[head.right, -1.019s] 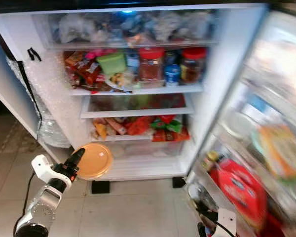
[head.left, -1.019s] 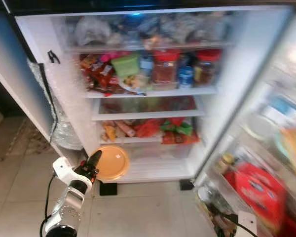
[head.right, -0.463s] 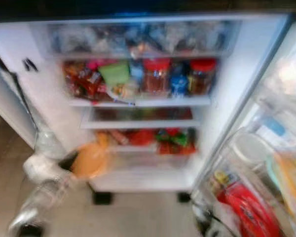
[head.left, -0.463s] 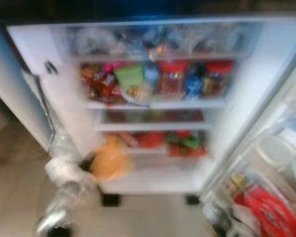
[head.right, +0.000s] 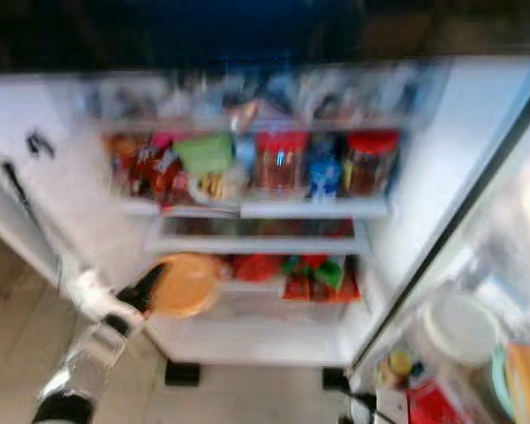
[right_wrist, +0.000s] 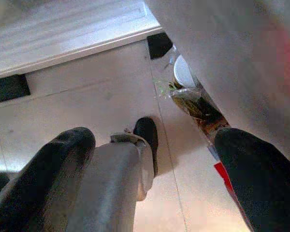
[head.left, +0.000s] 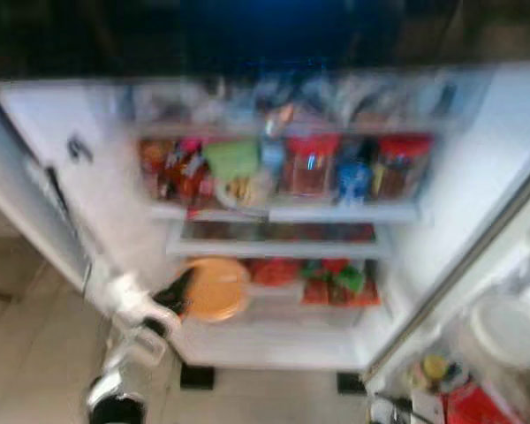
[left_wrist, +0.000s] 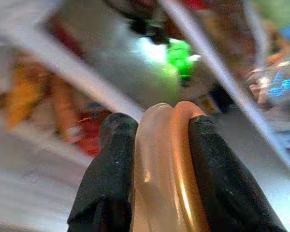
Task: Restocking fridge
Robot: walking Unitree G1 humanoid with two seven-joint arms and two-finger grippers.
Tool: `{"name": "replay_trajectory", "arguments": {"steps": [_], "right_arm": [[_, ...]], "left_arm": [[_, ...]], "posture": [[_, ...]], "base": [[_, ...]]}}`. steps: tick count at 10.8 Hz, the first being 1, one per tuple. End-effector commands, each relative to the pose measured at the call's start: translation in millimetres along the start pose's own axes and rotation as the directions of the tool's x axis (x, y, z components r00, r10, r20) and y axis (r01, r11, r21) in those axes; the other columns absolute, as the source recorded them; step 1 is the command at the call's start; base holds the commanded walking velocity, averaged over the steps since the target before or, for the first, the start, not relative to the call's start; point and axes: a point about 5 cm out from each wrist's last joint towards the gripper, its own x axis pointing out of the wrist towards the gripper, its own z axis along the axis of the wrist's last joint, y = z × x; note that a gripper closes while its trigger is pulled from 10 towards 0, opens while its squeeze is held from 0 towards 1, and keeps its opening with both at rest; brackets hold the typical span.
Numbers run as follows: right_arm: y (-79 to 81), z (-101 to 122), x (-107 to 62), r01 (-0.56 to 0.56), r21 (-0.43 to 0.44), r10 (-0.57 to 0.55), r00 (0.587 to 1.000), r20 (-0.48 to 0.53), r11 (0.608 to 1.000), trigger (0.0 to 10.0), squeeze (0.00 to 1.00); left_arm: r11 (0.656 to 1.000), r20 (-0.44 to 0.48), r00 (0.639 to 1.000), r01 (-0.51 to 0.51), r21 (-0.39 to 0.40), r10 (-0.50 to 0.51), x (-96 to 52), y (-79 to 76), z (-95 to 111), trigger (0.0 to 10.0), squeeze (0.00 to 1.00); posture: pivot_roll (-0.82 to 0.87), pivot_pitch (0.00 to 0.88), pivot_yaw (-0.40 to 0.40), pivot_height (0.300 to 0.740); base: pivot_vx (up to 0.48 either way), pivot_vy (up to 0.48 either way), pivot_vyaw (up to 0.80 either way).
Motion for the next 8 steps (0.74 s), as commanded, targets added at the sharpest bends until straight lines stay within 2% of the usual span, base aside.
{"name": "replay_trajectory", "arguments": {"steps": [1, 4, 7, 8], "right_arm": [[-11.4, 21, -1.5, 0.043, -0.01, -0.042, 0.996, 0.08, 0.999, 10.0, 0.0], [-11.5, 20, -1.6, 0.035, -0.01, -0.034, 0.996, 0.077, 0.999, 10.0, 0.0], [-10.6, 20, -1.4, 0.028, -0.013, -0.027, 0.997, 0.075, 1.0, 10.0, 0.0], [-10.2, 20, -1.4, 0.024, -0.016, -0.023, 0.997, 0.076, 1.0, 10.0, 0.0]], "left_arm": [[1.0, 0.013, 1.0, -0.02, 0.003, 0.02, -5.9, 9.3, 8, 10.0, 0.0], [1.0, -0.045, 0.999, 0.026, 0.001, -0.026, -3.7, 4.0, 1, 10.0, 0.0], [0.995, -0.077, 0.996, 0.036, -0.088, -0.043, -3.8, 6.6, -5, 10.0, 0.0], [0.995, -0.085, 0.996, 0.03, -0.094, -0.038, -2.5, 7.6, -6, 10.0, 0.0]], "posture": [[0.0, 0.095, 0.006, 0.74], [0.0, 0.093, 0.007, 0.74], [0.0, 0.091, 0.007, 0.74], [0.0, 0.09, 0.01, 0.74]], "base": [[0.281, 0.0, 0.0], [0.28, 0.0, 0.0], [0.281, 0.0, 0.0], [0.0, 0.0, 0.0]]}}
